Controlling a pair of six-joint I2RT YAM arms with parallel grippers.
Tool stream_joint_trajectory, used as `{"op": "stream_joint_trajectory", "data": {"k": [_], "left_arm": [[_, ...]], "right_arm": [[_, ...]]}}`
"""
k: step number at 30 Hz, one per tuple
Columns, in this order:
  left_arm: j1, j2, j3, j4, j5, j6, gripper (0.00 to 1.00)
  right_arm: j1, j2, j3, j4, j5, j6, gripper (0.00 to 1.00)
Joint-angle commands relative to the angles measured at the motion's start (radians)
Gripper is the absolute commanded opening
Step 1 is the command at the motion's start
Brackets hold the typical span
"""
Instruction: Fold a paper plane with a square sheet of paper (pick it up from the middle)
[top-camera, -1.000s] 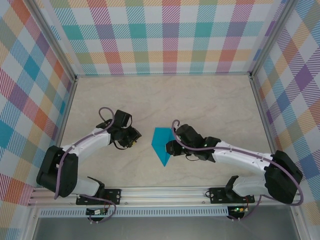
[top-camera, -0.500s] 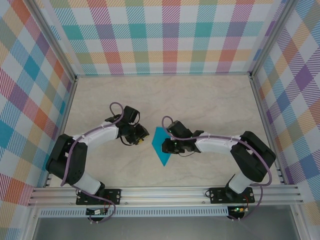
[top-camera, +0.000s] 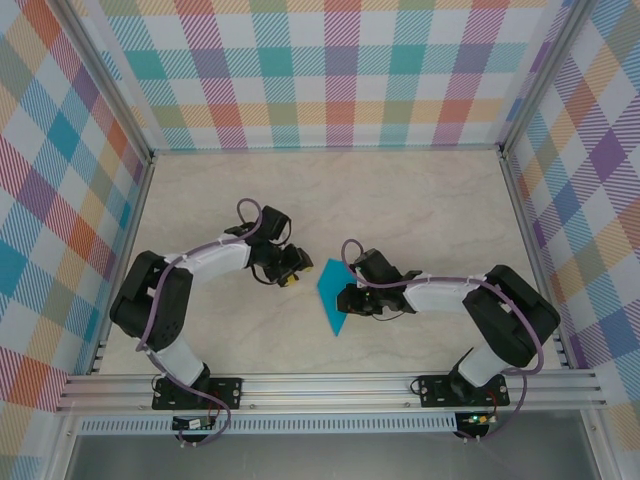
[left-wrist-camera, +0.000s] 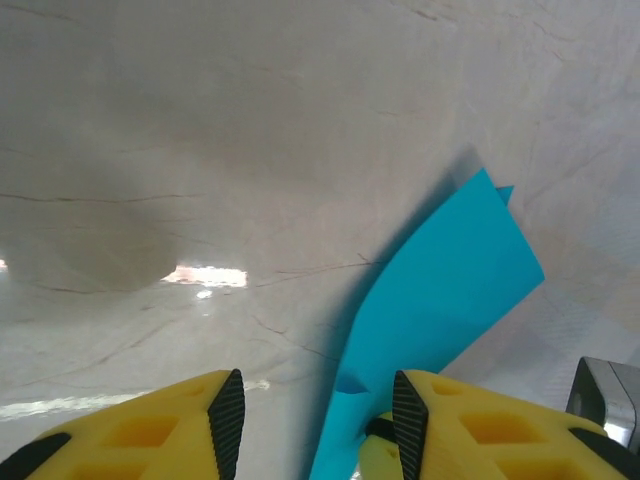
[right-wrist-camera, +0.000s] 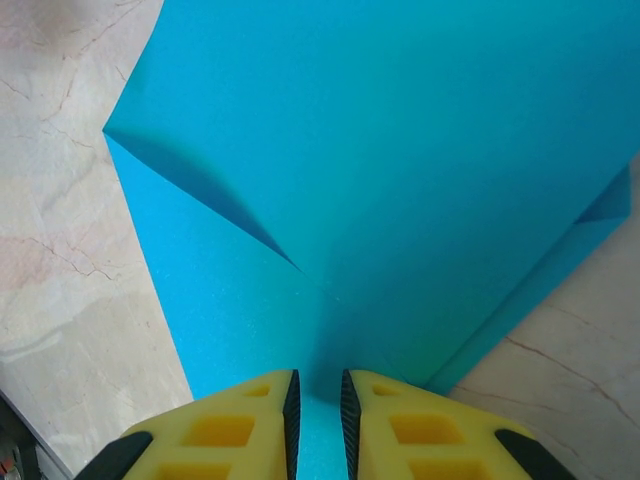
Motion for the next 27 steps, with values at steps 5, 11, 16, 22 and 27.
{"op": "stream_joint_trajectory", "data": {"k": [5,11,16,22,27], "left_arm": [[-0.052,0.074,0.05,0.014,0.077,0.03,0.46],[-0.064,0.127,0.062,0.043,0.123,0.036,0.44],[-0.07,0.164,0.074,0.08,0.165,0.034,0.42],[-0.073,0.188,0.086,0.148,0.229,0.041,0.36],[-0.072,0.192,0.095,0.182,0.274,0.066,0.31]], "right_arm": [[-0.018,0.011,-0.032,-0.052,-0.009,-0.073,0.21],[-0.023,0.01,-0.037,-0.057,-0.002,-0.08,0.21],[-0.027,0.015,-0.042,-0.056,0.004,-0.083,0.21],[-0.03,0.024,-0.047,-0.053,0.002,-0.089,0.21],[-0.033,0.022,-0.053,-0.055,0.0,-0.099,0.21]]}}
